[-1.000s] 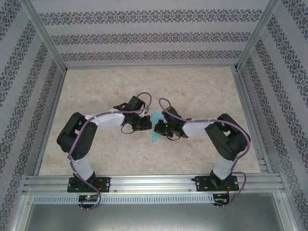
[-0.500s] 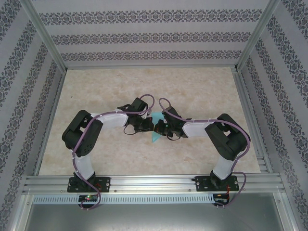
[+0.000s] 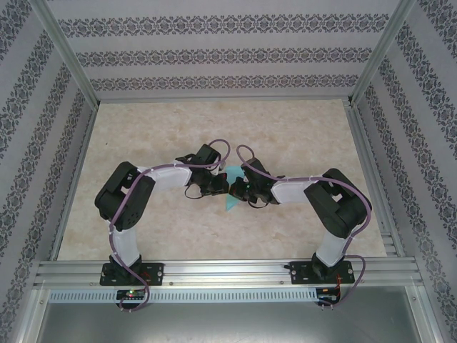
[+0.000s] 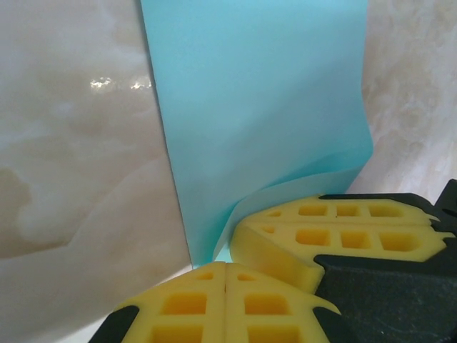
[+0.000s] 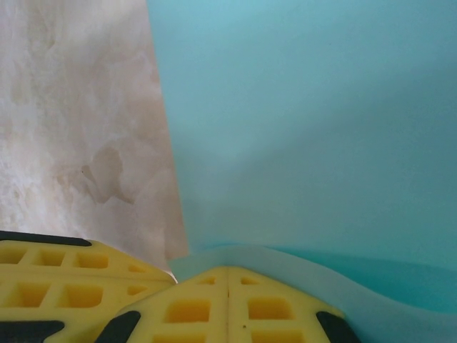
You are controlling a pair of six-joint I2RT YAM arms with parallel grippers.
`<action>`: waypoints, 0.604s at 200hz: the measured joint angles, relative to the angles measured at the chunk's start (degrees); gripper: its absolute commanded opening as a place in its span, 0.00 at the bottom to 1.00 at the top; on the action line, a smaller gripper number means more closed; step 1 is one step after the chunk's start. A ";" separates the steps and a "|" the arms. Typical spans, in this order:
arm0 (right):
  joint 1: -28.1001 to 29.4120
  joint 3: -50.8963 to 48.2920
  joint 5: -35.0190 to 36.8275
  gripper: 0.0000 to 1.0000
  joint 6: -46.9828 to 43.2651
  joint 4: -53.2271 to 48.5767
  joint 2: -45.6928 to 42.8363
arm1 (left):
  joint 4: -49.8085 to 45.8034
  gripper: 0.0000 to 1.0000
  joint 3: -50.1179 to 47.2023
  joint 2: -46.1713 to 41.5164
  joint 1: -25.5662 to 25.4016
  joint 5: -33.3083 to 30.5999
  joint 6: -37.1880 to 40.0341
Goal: Fold a paper plane with a square sheet of paper (pick it up from the middle)
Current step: Third fold the triangle at the center of the table.
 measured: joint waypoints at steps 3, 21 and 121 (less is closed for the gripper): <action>-0.09 -0.02 0.00 0.00 0.00 0.11 0.00 | 0.02 0.00 0.02 0.09 0.00 -0.07 0.00; -0.31 -0.57 -0.59 0.00 0.46 1.14 0.00 | 0.22 0.00 0.22 0.81 -0.02 -1.01 -0.04; -1.77 -3.15 -3.45 0.00 2.69 5.90 -0.11 | 0.66 0.00 0.63 1.84 -0.02 -1.46 -0.17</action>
